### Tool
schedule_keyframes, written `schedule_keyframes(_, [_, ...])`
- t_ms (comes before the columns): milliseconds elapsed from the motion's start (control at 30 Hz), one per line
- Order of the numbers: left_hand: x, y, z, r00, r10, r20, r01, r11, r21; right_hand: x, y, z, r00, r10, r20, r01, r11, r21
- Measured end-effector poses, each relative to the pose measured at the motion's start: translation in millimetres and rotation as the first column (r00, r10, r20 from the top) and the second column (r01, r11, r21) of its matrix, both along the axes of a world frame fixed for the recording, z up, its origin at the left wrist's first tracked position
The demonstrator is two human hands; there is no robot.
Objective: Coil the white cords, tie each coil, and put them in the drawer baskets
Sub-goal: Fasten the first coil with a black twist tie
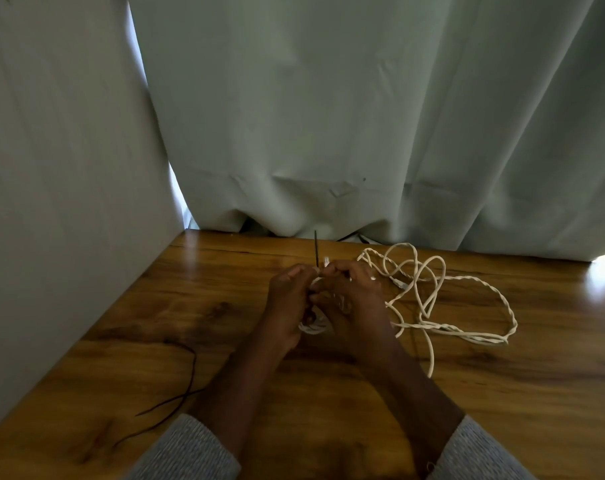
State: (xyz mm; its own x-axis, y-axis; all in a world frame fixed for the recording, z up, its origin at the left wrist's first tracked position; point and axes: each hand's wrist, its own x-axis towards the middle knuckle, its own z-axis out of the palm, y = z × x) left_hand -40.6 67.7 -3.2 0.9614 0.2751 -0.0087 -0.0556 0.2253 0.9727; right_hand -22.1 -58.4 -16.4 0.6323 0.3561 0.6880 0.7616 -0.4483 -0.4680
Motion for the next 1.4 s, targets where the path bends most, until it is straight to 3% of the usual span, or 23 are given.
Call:
schedule_keyframes(133, [1.1, -0.9, 1.2, 0.993, -0.068, 0.094, 0.043, 0.969, 0.245, -3.8, -4.1, 8.8, 0.912, 0.209, -0.353, -0.020, 0.883, 0.470])
schedule_keyframes(267, [-2.5, -1.8, 5.7, 0.969, -0.203, 0.139, 0.160, 0.949, 0.272, -8.6, -8.9, 8.7, 0.747, 0.398, -0.532, 0.093, 0.730, 0.677])
schedule_keyframes(367, [-4.0, 1.2, 4.5, 0.958, -0.264, 0.114, 0.218, 0.925, 0.312, -11.6, -7.0, 11.2, 0.736, 0.388, -0.555, 0.140, 0.715, 0.685])
schedule_keyframes(533, [-1.4, -3.7, -0.8, 0.977, -0.161, 0.141, 0.112, 0.945, 0.306, -7.6, -9.2, 9.7, 0.779, 0.288, -0.557, 0.205, 0.723, 0.660])
schedule_keyframes(700, [-3.1, -7.4, -1.2, 0.961, -0.231, 0.151, 0.179, 0.938, 0.296, -3.4, -12.3, 5.5, 0.729, 0.334, -0.597, 0.220, 0.712, 0.667])
schedule_keyframes(833, [-3.5, -4.2, -2.8, 0.969, -0.217, 0.118, 0.186, 0.956, 0.227, -1.2, -14.7, 7.7, 0.668, 0.469, -0.578, 0.188, 0.646, 0.740])
schedule_keyframes(1033, [-3.1, -6.1, -3.0, 0.954, -0.256, 0.157, 0.220, 0.952, 0.212, 0.4, -13.4, 9.5, 0.754, 0.444, -0.484, 0.196, 0.551, 0.811])
schedule_keyframes(1200, [-3.2, -6.3, -2.6, 0.951, -0.259, 0.166, 0.210, 0.941, 0.264, 5.6, -18.6, 10.8, 0.852, 0.290, -0.435, 0.132, 0.686, 0.715])
schedule_keyframes(1400, [-3.2, -4.4, -1.4, 0.954, -0.239, 0.181, 0.197, 0.954, 0.224, 11.1, -22.0, 6.5, 0.908, 0.255, -0.332, 0.001, 0.791, 0.612])
